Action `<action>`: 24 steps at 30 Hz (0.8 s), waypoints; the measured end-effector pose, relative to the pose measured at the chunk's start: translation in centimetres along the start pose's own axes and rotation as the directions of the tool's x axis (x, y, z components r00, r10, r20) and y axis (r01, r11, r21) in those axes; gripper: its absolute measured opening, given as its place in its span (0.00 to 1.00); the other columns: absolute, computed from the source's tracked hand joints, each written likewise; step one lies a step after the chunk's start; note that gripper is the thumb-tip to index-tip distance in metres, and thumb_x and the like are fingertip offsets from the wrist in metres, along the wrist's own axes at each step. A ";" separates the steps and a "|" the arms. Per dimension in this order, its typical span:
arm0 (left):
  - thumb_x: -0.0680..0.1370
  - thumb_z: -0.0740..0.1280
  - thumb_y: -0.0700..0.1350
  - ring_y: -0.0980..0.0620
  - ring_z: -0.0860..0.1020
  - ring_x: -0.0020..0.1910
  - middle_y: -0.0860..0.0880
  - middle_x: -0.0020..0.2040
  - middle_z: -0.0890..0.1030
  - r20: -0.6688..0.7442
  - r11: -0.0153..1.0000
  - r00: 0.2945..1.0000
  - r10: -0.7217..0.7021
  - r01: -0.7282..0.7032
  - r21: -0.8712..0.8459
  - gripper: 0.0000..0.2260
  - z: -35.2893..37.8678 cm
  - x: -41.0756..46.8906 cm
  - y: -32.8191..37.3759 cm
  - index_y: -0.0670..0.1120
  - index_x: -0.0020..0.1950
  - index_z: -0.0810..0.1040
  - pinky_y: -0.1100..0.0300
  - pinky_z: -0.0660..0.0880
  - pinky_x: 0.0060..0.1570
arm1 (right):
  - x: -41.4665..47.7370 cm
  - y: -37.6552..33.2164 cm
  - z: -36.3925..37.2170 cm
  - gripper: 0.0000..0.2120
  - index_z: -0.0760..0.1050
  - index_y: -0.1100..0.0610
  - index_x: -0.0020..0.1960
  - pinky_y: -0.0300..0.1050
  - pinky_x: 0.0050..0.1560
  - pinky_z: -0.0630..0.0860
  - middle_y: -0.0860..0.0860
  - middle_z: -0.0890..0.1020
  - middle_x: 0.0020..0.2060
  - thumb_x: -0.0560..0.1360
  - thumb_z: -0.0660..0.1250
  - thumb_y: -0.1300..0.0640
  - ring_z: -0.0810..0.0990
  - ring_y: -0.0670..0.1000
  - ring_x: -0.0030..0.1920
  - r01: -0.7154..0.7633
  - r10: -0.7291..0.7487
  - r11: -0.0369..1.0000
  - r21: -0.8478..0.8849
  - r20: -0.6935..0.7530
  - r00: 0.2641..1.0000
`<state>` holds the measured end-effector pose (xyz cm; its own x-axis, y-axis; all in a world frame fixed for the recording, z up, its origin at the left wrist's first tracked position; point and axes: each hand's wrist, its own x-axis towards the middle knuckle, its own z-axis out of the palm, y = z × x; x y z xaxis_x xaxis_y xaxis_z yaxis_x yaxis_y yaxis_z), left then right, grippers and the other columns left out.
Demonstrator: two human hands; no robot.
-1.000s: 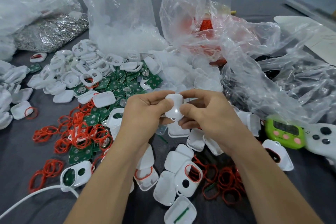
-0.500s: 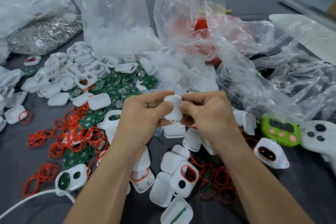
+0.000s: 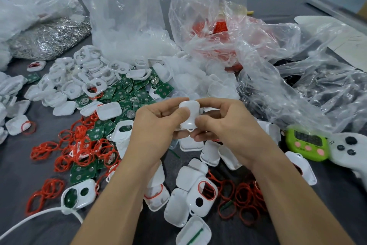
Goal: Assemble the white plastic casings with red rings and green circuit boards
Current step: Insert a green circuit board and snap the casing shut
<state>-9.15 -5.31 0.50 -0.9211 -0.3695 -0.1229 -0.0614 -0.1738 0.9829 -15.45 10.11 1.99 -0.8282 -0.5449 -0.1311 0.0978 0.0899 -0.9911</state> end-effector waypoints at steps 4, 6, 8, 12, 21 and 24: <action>0.71 0.76 0.43 0.53 0.86 0.40 0.47 0.42 0.88 0.108 0.989 0.994 0.021 -0.037 0.144 0.17 -0.5 0.0 0.1 0.57 0.58 0.84 0.60 0.82 0.40 | 0.3 0.3 -0.1 0.16 0.84 0.53 0.55 0.45 0.37 0.83 0.61 0.86 0.34 0.78 0.67 0.71 0.84 0.55 0.31 0.023 -0.022 1.000 0.013 -0.080 0.997; 0.73 0.77 0.40 0.51 0.86 0.38 0.46 0.40 0.88 0.115 0.971 0.993 0.040 -0.066 0.229 0.18 -0.7 0.1 0.1 0.61 0.56 0.84 0.56 0.82 0.41 | 0.3 0.6 0.0 0.16 0.83 0.52 0.56 0.47 0.37 0.83 0.60 0.86 0.33 0.77 0.67 0.71 0.84 0.55 0.31 0.023 -0.023 1.000 -0.001 -0.094 0.995; 0.74 0.76 0.37 0.50 0.83 0.33 0.43 0.37 0.87 0.087 0.965 0.995 0.042 -0.063 0.256 0.19 -0.8 0.1 0.1 0.62 0.53 0.85 0.54 0.80 0.39 | 0.4 0.8 0.3 0.17 0.83 0.50 0.54 0.46 0.36 0.83 0.60 0.86 0.33 0.77 0.68 0.71 0.85 0.56 0.31 0.021 -0.024 0.999 -0.029 -0.105 0.994; 0.71 0.77 0.32 0.47 0.76 0.28 0.36 0.33 0.84 0.013 0.978 1.000 0.022 -0.024 0.206 0.21 -0.6 0.1 0.2 0.58 0.52 0.87 0.53 0.75 0.34 | 0.6 1.2 0.8 0.20 0.82 0.45 0.50 0.44 0.34 0.83 0.58 0.86 0.32 0.75 0.69 0.71 0.86 0.56 0.30 0.013 -0.020 0.999 -0.048 -0.142 0.990; 0.71 0.74 0.49 0.50 0.83 0.35 0.49 0.39 0.87 -0.025 0.950 0.988 0.150 -0.137 0.280 0.13 0.4 0.2 -0.7 0.63 0.54 0.86 0.44 0.83 0.47 | 0.1 1.0 0.7 0.15 0.87 0.42 0.53 0.49 0.44 0.86 0.44 0.88 0.37 0.74 0.72 0.61 0.87 0.47 0.39 0.123 -0.209 0.949 -0.291 -0.286 0.935; 0.72 0.77 0.44 0.47 0.84 0.38 0.45 0.40 0.87 -0.094 0.958 0.972 0.217 -0.194 0.210 0.11 0.3 0.4 -0.6 0.58 0.51 0.88 0.44 0.84 0.48 | 0.0 0.8 0.8 0.14 0.87 0.43 0.52 0.45 0.45 0.85 0.39 0.87 0.41 0.74 0.74 0.61 0.86 0.41 0.42 0.177 -0.282 0.923 -0.342 -0.287 0.915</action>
<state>-9.57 -5.11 -0.11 -0.8722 -0.4825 0.0811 0.0391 0.0965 0.9946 -14.90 9.55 1.19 -0.9442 -0.2845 0.1660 -0.2454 0.2713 -0.9307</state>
